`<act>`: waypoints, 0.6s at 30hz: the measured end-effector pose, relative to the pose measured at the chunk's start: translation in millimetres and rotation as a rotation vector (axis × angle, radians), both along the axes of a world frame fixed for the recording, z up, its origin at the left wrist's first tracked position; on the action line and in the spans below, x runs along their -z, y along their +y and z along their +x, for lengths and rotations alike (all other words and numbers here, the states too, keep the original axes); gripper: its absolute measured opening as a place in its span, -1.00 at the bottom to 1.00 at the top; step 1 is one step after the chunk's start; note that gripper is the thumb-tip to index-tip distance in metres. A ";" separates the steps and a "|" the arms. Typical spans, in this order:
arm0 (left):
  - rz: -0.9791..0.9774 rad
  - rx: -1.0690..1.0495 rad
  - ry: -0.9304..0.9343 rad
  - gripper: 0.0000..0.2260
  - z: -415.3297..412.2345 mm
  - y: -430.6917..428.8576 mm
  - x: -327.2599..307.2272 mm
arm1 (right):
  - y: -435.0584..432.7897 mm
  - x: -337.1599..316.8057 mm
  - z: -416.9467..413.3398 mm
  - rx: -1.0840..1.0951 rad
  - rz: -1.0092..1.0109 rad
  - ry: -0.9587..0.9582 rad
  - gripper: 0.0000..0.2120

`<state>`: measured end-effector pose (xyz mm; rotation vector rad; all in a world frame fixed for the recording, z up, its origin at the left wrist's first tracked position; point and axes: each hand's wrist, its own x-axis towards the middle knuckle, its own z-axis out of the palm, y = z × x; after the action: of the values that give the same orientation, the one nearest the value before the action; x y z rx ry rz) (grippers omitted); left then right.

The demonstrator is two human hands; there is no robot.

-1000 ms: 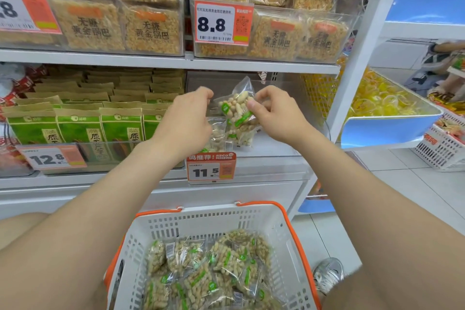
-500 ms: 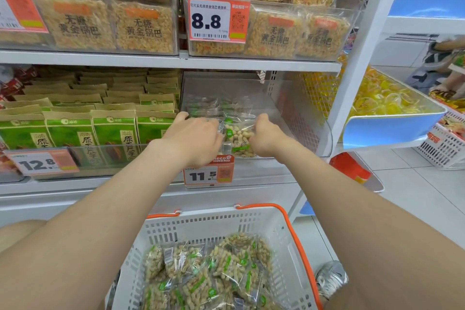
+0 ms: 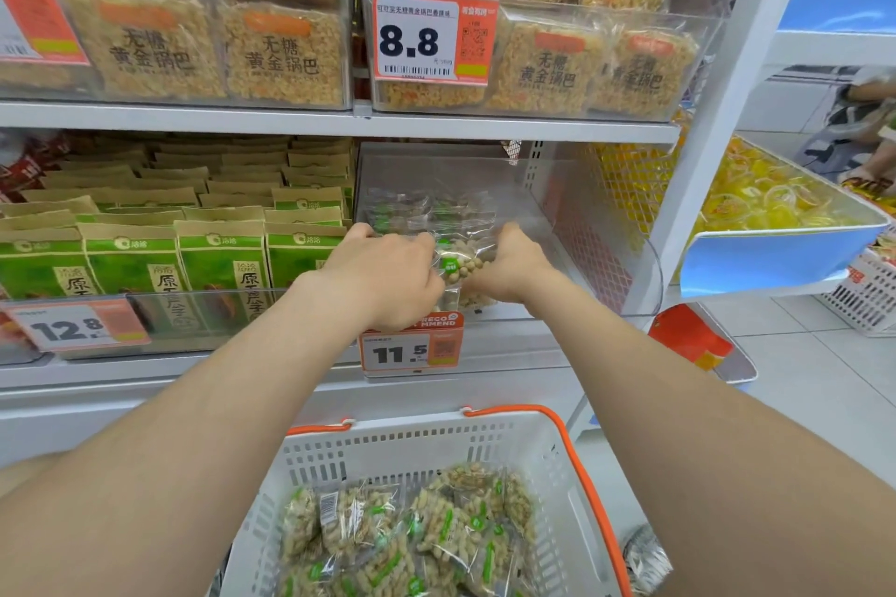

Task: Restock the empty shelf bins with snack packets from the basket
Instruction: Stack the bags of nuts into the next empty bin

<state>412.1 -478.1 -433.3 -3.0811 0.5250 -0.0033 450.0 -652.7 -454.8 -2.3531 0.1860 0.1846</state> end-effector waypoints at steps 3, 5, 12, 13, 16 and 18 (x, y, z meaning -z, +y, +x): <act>0.033 0.013 0.021 -0.81 1.3 -0.2 -1.1 | -3.1 3.9 1.7 0.004 0.089 -0.001 -0.19; 0.037 0.018 0.016 -0.79 1.8 0.0 -1.3 | -4.6 6.1 2.2 0.016 0.098 -0.007 -0.21; -0.002 0.032 -0.057 -0.73 0.0 4.7 4.4 | -6.3 -0.9 -3.3 0.077 -0.049 0.075 -0.27; -0.021 0.039 -0.076 -0.73 -0.8 5.1 4.8 | -6.8 -2.6 -3.7 0.062 -0.093 0.081 -0.32; -0.058 0.062 -0.114 -0.74 -5.5 6.1 4.1 | -4.9 -10.4 -12.6 0.016 -0.236 0.077 -0.40; -0.078 0.072 -0.148 -0.72 -8.9 6.4 3.4 | -4.0 -15.9 -22.2 0.008 -0.374 -0.004 -0.44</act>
<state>403.2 -471.7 -436.6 -3.1017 0.6430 -0.2563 427.8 -656.6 -438.9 -2.7231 0.2455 0.1505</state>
